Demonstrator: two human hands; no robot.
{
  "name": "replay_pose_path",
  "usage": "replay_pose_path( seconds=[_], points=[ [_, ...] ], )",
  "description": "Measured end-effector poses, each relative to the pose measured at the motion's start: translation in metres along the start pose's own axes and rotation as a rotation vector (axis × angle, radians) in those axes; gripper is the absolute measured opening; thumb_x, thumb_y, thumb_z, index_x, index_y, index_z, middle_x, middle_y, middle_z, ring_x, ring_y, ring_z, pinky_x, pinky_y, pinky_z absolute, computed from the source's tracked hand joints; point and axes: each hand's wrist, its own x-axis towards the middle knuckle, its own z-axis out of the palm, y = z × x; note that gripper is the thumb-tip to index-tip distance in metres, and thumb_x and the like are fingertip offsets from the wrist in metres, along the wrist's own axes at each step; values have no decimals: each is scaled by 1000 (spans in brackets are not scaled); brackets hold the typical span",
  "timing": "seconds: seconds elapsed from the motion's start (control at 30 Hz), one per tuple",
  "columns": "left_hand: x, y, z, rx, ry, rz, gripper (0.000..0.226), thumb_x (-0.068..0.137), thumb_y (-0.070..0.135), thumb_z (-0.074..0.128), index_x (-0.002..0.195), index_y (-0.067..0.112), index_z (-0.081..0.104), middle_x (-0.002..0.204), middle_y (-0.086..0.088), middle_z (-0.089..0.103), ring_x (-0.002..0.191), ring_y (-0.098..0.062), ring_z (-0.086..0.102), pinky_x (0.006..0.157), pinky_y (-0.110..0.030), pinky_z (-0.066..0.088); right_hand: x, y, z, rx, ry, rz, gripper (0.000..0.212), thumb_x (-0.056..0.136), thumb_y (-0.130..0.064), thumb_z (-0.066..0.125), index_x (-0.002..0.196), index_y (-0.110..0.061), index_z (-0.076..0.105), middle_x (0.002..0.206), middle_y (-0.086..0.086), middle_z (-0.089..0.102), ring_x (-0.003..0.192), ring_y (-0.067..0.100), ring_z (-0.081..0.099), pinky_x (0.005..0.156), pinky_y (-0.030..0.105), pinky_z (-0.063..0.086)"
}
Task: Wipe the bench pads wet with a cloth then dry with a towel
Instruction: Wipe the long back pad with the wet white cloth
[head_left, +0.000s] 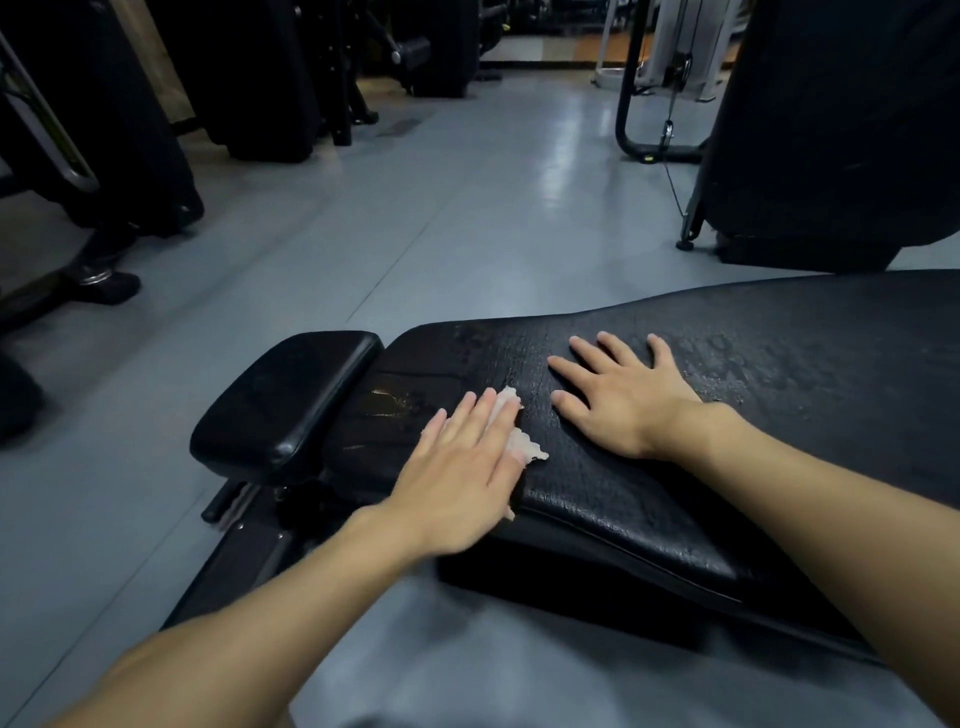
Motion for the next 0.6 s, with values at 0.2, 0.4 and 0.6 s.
replay_pose_path(
  seconds=[0.2, 0.4, 0.6],
  points=[
    [93, -17, -11, -55, -35, -83, 59, 105, 44, 15, 159, 31, -3, 168, 6, -9, 153, -12, -12, 123, -40, -7, 2, 0, 3, -36, 8, -5, 62, 98, -62, 6, 157, -42, 7, 168, -7, -2, 154, 19, -7, 117, 63, -6],
    [169, -33, -23, -42, -42, -158, 60, 104, 45, 14, 160, 28, 2, 168, -1, -3, 154, -17, -7, 123, -42, -5, 4, -1, 4, -44, 17, -1, 61, 98, -62, 6, 157, -43, 7, 168, -8, -3, 154, 19, -7, 117, 64, -6],
    [176, -33, -25, -35, -46, -162, 59, 104, 41, 15, 160, 24, 4, 168, -2, -1, 154, -18, -6, 123, -42, -5, 4, 1, 5, -43, 27, -1, 62, 98, -62, 6, 157, -43, 8, 168, -7, -1, 154, 19, -5, 117, 64, -4]
  ],
)
